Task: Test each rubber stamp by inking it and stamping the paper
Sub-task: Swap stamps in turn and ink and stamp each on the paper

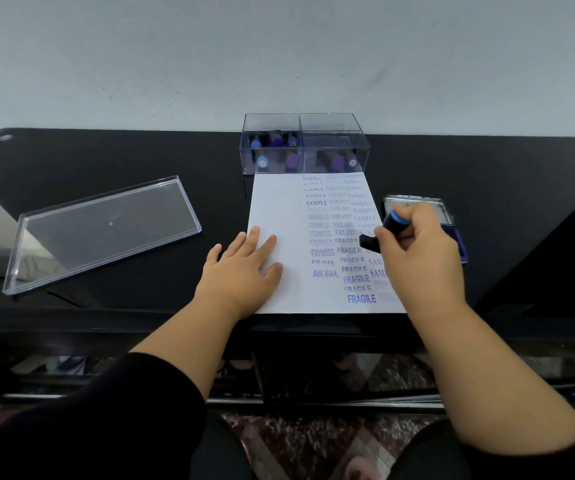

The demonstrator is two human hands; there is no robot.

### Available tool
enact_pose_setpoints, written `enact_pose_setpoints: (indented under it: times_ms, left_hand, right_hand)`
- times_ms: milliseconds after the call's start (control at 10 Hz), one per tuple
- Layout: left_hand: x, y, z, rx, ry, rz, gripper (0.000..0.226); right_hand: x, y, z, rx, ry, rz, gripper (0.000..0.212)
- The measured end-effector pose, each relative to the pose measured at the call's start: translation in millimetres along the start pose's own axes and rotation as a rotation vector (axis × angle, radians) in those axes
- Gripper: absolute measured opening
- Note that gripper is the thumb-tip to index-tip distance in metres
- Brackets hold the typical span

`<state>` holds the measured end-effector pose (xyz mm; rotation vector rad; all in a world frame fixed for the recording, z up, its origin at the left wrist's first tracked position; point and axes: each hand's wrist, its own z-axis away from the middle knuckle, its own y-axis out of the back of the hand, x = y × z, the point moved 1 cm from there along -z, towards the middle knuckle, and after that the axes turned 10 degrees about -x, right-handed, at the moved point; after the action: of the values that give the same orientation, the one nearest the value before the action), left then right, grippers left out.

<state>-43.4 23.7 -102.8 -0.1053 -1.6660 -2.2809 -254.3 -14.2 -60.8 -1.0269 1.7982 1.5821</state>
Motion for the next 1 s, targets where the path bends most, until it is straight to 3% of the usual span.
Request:
enact_pose_setpoints:
  times_ms: [1000]
  left_hand:
    - [0.0,0.3,-2.4,0.000,0.015,0.006,0.053]
  right_hand:
    - [7.8,5.3,-6.6,-0.015,0.015,-0.060,0.027]
